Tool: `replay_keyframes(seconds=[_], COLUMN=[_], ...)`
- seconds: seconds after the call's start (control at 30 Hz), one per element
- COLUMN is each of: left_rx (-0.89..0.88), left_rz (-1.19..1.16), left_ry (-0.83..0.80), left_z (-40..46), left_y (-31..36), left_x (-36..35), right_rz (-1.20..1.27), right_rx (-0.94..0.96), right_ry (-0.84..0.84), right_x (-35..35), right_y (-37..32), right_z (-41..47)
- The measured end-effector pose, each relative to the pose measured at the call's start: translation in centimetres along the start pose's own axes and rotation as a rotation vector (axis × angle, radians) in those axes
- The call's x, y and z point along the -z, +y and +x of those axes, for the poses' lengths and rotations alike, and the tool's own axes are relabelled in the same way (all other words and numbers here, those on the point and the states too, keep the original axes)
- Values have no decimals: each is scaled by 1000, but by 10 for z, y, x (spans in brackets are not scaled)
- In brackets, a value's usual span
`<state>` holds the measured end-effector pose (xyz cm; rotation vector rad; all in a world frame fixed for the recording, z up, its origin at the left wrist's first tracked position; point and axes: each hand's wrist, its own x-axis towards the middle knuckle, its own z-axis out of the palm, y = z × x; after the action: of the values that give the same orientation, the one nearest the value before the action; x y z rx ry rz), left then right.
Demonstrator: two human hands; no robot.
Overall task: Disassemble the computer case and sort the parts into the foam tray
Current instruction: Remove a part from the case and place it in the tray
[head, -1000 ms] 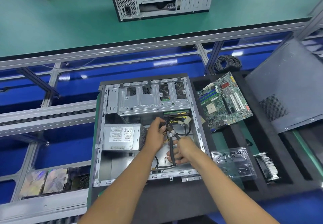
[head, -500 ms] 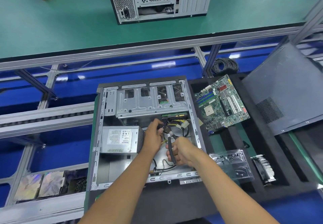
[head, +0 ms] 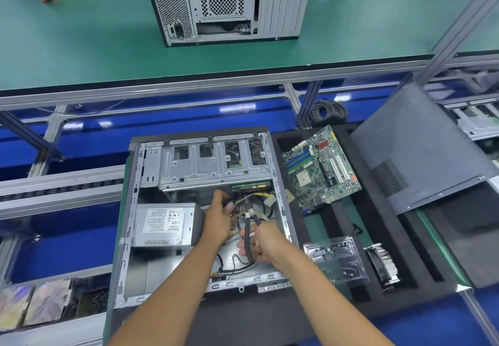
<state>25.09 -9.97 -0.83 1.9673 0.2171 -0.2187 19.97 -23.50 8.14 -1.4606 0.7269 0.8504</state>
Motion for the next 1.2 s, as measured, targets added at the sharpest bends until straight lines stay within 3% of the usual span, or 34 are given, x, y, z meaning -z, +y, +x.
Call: replay_keyframes(seconds=[0.17,0.3,0.43,0.63,0.83,1.0,1.2], left_rx=[53,199,309,376,335,150,126], left_rz=[-96,-224,-195,-148,-274,93,451], left_ry=[-24,-9,-63,-91,6,-22,-45], left_z=[-1,-2,-3,-5,-14,-28,-34], left_y=[5,7,3,10,24,36,78], left_x=[-1,0,1,6,10,27,46], right_rz=[-32,-37,-29,91,143,227,336], right_rx=[62,119,133,263,370,421,514], right_ry=[-26,-20,-17,-51,-37,-55,-110], right_x=[-1,-2,-4,0,3,4,8], right_y=[1,0,2,8,11,11,13], right_z=[-11,-16,-17,-9,-2,-3,-7])
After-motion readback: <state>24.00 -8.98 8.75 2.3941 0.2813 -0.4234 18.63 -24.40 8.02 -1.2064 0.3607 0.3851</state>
